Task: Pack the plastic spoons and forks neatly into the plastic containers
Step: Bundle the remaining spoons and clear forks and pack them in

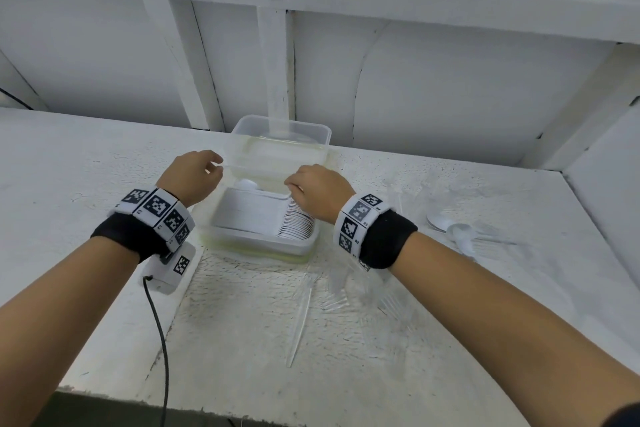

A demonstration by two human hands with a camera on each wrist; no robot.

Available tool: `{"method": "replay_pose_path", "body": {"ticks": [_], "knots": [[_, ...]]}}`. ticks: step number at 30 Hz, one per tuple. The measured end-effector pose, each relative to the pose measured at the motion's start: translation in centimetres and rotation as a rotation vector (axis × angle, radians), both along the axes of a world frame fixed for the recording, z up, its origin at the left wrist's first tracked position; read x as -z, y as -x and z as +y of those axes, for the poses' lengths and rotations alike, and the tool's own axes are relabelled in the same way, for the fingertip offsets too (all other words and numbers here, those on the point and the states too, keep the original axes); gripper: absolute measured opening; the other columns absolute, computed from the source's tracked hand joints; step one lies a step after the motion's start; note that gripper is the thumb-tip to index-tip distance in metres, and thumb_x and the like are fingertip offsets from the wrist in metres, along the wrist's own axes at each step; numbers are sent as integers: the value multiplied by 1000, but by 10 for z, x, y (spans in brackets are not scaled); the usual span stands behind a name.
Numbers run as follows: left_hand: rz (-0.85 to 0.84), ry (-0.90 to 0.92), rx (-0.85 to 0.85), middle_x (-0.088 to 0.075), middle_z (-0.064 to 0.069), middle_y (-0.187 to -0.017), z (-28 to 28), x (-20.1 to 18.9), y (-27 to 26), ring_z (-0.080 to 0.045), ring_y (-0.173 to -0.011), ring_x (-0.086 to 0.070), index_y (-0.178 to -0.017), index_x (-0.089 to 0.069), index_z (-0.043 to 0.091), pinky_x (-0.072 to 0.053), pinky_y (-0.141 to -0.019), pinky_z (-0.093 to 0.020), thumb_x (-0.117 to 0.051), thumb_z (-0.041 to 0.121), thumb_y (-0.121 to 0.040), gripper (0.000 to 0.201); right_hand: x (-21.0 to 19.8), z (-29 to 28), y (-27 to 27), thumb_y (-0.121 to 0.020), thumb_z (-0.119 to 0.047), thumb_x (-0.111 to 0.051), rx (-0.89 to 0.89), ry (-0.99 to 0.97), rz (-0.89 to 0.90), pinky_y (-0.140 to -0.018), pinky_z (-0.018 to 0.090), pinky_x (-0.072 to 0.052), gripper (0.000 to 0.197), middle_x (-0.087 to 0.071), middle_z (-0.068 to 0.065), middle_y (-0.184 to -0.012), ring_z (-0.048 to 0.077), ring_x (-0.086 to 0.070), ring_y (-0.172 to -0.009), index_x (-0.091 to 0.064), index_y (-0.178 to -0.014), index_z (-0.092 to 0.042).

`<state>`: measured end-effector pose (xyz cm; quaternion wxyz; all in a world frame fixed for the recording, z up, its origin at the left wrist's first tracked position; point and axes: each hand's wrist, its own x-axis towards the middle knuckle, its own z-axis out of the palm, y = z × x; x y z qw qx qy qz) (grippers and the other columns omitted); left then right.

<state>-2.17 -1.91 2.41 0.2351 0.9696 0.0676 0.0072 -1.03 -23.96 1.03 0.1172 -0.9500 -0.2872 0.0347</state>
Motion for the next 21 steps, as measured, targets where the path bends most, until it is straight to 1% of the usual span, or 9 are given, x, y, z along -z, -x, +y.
{"method": "replay_pose_path", "body": {"ticks": [3, 5, 7, 10, 12, 13, 16, 18, 21], "knots": [[-81, 16, 91, -63, -12, -111, -28, -10, 6, -27, -102, -56, -118, -60, 8, -38, -89, -31, -47, 17, -94, 28, -15, -32, 9, -98, -23, -38, 26, -85, -68, -89, 42, -46, 33, -62, 8, -113, 26, -55, -107, -63, -117, -12], [-126, 27, 172, -64, -11, -109, -55, -16, 10, -25, -97, -57, -116, -61, 8, -37, -85, -26, -48, 16, -94, 27, -23, -61, 17, -97, -22, -41, 68, -133, -95, -90, 41, -45, 31, -64, 9, -113, 26, -56, -107, -64, -117, -12], [-156, 61, 253, -64, -9, -108, -85, -20, 14, -21, -94, -57, -114, -63, 7, -34, -80, -21, -50, 15, -94, 25, -29, -96, 26, -97, -21, -42, 133, -158, -100, -91, 38, -45, 31, -65, 8, -112, 24, -57, -106, -64, -117, -12], [-167, 113, 381, -64, -6, -106, -133, -21, 20, -14, -87, -53, -114, -63, 8, -34, -77, -17, -50, 16, -94, 25, -30, -151, 41, -97, -21, -42, 249, -124, -82, -88, 32, -44, 31, -65, 6, -112, 22, -59, -104, -64, -117, -12], [-146, 138, 464, -64, -5, -104, -165, -19, 24, -11, -84, -51, -114, -63, 9, -33, -74, -15, -50, 17, -94, 25, -26, -185, 51, -97, -20, -42, 331, -97, -34, -89, 32, -43, 31, -65, 6, -113, 22, -59, -104, -64, -117, -12], [-126, 145, 508, -64, -5, -104, -181, -16, 25, -12, -84, -52, -114, -63, 10, -33, -74, -15, -49, 18, -94, 25, -23, -200, 56, -97, -20, -42, 370, -81, -3, -90, 32, -43, 31, -65, 6, -114, 22, -59, -105, -65, -117, -11], [-47, 113, 643, -64, -6, -109, -226, -5, 26, -17, -93, -57, -115, -62, 12, -34, -76, -16, -48, 20, -95, 26, -9, -238, 69, -98, -20, -42, 451, -10, 103, -90, 31, -43, 31, -65, 7, -117, 23, -58, -106, -65, -116, -10], [16, 75, 711, -63, -5, -113, -252, 3, 25, -18, -98, -57, -117, -61, 12, -35, -79, -17, -46, 21, -96, 28, 1, -256, 74, -97, -20, -42, 483, 40, 169, -88, 31, -44, 31, -64, 8, -116, 24, -59, -103, -65, -116, -10], [113, -18, 786, -61, -8, -115, -285, 13, 21, -21, -102, -56, -117, -60, 9, -36, -81, -21, -44, 21, -97, 29, 13, -274, 77, -98, -18, -41, 512, 99, 222, -89, 29, -41, 32, -61, 10, -120, 25, -57, -108, -62, -121, -10]]}}
